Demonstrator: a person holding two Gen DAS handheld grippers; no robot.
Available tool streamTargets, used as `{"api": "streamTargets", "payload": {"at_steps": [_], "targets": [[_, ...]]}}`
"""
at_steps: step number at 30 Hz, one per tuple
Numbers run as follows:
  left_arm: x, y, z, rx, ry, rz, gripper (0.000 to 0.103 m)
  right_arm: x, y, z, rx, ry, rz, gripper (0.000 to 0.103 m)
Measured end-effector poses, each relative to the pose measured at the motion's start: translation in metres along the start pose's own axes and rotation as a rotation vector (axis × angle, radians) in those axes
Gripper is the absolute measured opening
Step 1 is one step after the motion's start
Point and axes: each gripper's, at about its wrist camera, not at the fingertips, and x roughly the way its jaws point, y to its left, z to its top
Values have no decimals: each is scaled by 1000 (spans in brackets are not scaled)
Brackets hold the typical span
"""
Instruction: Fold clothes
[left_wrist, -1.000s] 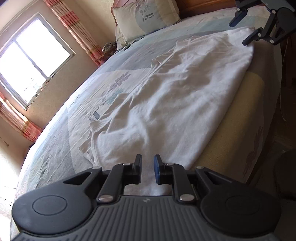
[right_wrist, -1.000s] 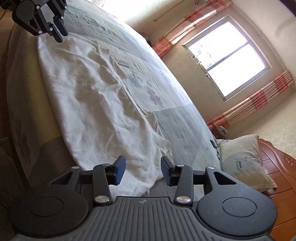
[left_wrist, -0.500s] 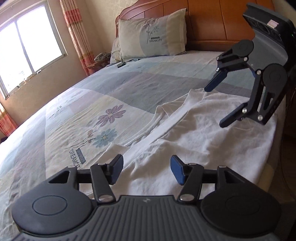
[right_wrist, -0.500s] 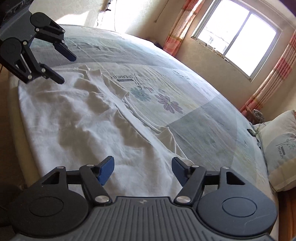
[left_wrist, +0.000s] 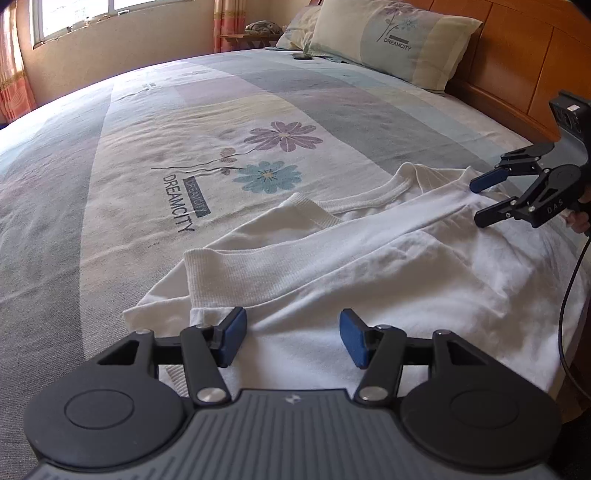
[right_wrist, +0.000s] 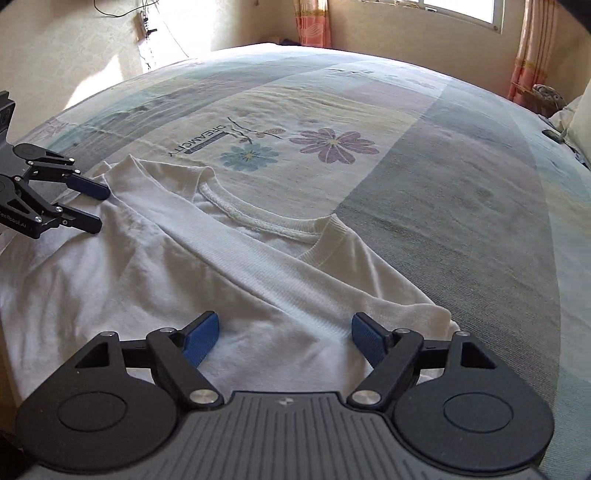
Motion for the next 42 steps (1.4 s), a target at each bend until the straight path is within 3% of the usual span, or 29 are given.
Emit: {"api": "streamTargets", "payload": {"at_steps": [2,4,6,9,12,16,23,29,31,34,35,37,39,42], "targets": [[-4,-10,11,50,-1,26,57,-5,-10,5,41,16,-17,83],[-7,-19,19,78,-11,15,68,-7,-14,8,83,34,-12,84],[-3,-25,25,59,-11,-57,73,-5,-10,11,126,53,25,100],[12,-27,26,-20,30,-102,73,-2,-5,16,190,82,80,103],[22,-26,19,-78,55,-98,73,4,0,17,249,111,106,103],[20,-16,9,-169,20,-122,75,4,0,14,318,90,70,103],[15,4,2,-302,-42,-140,75,3,-10,4,476,41,86,103],[1,30,-6,-501,-107,-108,73,-10,13,16,456,21,103,103],[-8,26,-4,-453,-127,-124,74,-14,22,21,447,15,110,103],[-10,21,-7,-408,-128,-254,82,-21,34,27,435,6,119,103],[-6,20,-10,-395,-110,-269,82,-21,41,28,439,7,159,103],[4,20,-17,-385,-54,-214,80,-16,55,24,457,24,216,103],[3,25,-26,-366,-77,-230,80,-12,60,16,492,56,152,103],[2,30,-27,-343,-72,-267,80,-14,53,-6,597,117,-63,103]]}}
